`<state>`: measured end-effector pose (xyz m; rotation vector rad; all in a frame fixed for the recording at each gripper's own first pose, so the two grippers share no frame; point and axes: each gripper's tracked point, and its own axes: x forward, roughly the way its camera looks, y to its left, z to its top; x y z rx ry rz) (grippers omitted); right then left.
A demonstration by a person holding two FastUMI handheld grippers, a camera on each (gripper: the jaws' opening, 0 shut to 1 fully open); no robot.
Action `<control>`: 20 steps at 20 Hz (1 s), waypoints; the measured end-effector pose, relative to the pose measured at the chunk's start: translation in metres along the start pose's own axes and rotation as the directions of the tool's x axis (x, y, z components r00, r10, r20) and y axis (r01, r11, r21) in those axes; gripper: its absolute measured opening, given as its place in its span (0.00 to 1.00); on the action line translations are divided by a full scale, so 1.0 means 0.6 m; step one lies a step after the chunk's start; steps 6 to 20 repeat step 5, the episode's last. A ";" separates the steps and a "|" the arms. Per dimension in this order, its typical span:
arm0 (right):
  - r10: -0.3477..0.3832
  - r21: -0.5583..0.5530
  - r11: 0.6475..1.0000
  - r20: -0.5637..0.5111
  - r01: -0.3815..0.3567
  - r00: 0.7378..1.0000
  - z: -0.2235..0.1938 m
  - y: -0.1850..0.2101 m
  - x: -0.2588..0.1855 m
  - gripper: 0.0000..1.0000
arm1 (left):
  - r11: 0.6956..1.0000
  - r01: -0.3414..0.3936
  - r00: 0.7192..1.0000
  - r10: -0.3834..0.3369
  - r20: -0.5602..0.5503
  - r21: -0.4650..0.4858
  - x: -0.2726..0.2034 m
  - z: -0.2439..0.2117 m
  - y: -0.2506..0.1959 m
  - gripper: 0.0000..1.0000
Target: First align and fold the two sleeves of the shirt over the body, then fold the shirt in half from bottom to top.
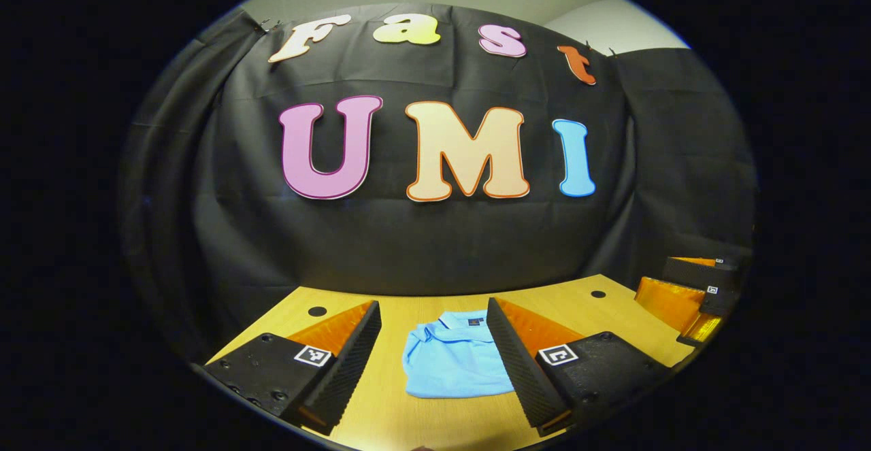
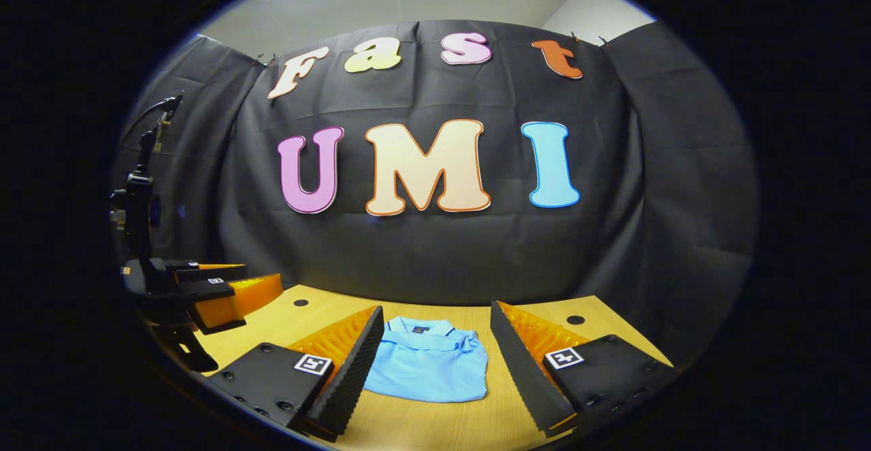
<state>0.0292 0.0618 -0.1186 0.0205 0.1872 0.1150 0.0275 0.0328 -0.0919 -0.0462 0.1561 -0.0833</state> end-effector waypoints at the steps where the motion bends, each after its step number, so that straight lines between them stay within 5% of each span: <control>1: -0.002 0.019 1.000 -0.005 0.002 1.000 0.006 0.001 -0.015 0.98 | 1.000 -0.002 1.000 0.002 -0.004 -0.010 -0.013 0.000 -0.002 0.94; 5: -0.027 0.014 1.000 0.056 0.026 0.998 0.051 -0.013 -0.053 0.97 | 1.000 -0.001 0.999 0.002 0.035 -0.014 -0.049 0.037 -0.009 0.94; 20: -0.027 0.014 1.000 0.056 0.026 0.998 0.051 -0.013 -0.053 0.97 | 1.000 -0.001 0.999 0.002 0.035 -0.014 -0.049 0.037 -0.009 0.94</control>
